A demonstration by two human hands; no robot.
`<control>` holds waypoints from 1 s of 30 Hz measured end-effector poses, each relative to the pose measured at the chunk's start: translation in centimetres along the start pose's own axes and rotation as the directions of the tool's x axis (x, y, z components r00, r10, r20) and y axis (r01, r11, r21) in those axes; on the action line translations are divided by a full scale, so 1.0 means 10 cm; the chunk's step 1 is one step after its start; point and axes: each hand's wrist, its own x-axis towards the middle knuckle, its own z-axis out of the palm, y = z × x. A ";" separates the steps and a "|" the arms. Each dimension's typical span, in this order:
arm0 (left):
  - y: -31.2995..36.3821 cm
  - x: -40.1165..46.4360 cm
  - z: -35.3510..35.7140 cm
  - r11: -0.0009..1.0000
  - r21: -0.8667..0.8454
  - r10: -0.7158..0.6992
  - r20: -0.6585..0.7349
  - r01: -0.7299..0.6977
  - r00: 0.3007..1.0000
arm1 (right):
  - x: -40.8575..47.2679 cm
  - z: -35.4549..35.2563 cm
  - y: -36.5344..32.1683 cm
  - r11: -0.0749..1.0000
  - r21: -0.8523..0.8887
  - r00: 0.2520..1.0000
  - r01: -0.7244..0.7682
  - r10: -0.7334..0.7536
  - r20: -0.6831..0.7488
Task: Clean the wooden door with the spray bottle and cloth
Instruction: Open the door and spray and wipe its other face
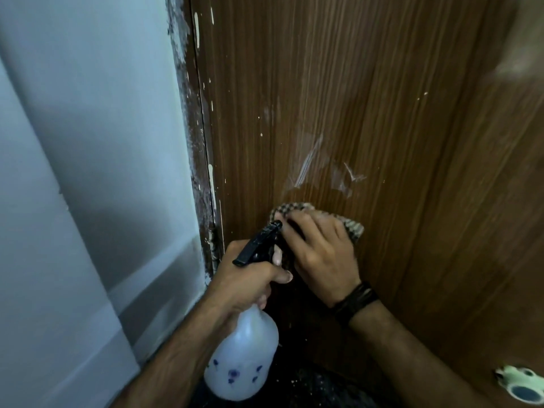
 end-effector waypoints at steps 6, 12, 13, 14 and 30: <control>0.18 0.04 0.00 0.998 -0.050 0.045 -0.021 -0.046 0.999 | 0.45 -0.02 0.07 0.999 0.034 0.999 -0.029 0.030 -0.042; 0.21 -0.07 0.09 0.999 -0.037 0.011 0.011 -0.010 1.000 | 0.21 -0.26 0.27 0.995 0.008 0.988 0.104 -0.104 0.111; 0.25 -0.09 0.12 0.999 -0.032 0.017 0.028 -0.016 0.999 | 0.14 -0.33 0.33 0.996 0.001 0.990 0.092 -0.091 0.106; 0.29 -0.10 0.15 0.999 -0.021 0.025 0.047 -0.024 0.999 | 0.06 -0.39 0.40 0.998 -0.010 0.994 0.062 -0.061 0.086; 0.80 -0.16 0.35 1.000 -0.027 0.010 0.018 -0.009 1.000 | 0.54 -0.83 0.80 0.993 -0.106 0.992 -0.051 0.038 -0.122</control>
